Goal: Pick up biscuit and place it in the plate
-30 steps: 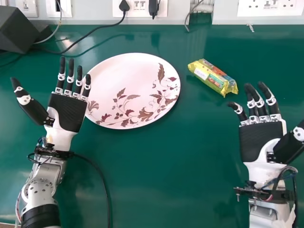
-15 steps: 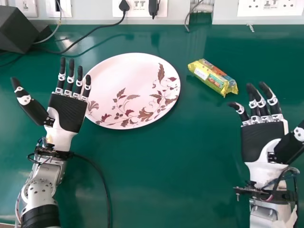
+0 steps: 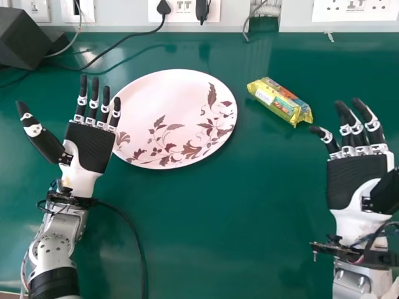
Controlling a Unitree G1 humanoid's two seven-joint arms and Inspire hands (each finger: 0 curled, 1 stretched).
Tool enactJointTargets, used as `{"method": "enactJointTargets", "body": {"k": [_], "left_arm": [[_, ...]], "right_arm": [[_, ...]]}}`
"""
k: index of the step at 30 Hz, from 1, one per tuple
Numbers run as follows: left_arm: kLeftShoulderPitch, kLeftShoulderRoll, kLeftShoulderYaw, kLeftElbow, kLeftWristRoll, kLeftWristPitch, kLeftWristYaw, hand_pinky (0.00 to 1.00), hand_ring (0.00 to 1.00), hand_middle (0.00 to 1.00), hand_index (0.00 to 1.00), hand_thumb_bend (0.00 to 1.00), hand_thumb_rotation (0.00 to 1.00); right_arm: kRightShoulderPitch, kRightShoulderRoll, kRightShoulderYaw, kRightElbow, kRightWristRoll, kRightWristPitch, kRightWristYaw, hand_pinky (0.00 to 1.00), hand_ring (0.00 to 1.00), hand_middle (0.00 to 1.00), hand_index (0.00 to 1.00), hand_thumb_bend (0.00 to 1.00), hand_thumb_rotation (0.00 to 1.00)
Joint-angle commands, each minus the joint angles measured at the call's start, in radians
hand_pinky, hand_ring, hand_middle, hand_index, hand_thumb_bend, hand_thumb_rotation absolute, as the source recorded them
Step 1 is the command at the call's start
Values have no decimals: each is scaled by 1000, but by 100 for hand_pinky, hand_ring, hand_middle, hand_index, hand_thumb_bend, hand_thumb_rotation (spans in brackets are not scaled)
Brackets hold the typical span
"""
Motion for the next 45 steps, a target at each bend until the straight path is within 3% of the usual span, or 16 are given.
{"method": "enactJointTargets", "body": {"k": [1,13,27,45], "left_arm": [[61,-15,-6,60,23,7,-5,66,74,82,87,100,81],[59,-13,-7,70,26,0,-14,67,74,84,87,99,81],[52,-7,1,83,35,0,-16,70,76,85,91,100,81],[30,4,9,120,36,-7,-27,71,81,87,92,99,82]], "right_arm": [[17,24,7,-32,-16,-13,-19,52,65,71,72,92,62],[5,1,13,-92,-150,-28,-90,52,66,71,73,92,60],[-21,-18,16,-143,-329,-39,-177,53,66,71,71,91,65],[-87,-102,3,-177,-586,-15,-259,53,66,72,72,91,69]]}}
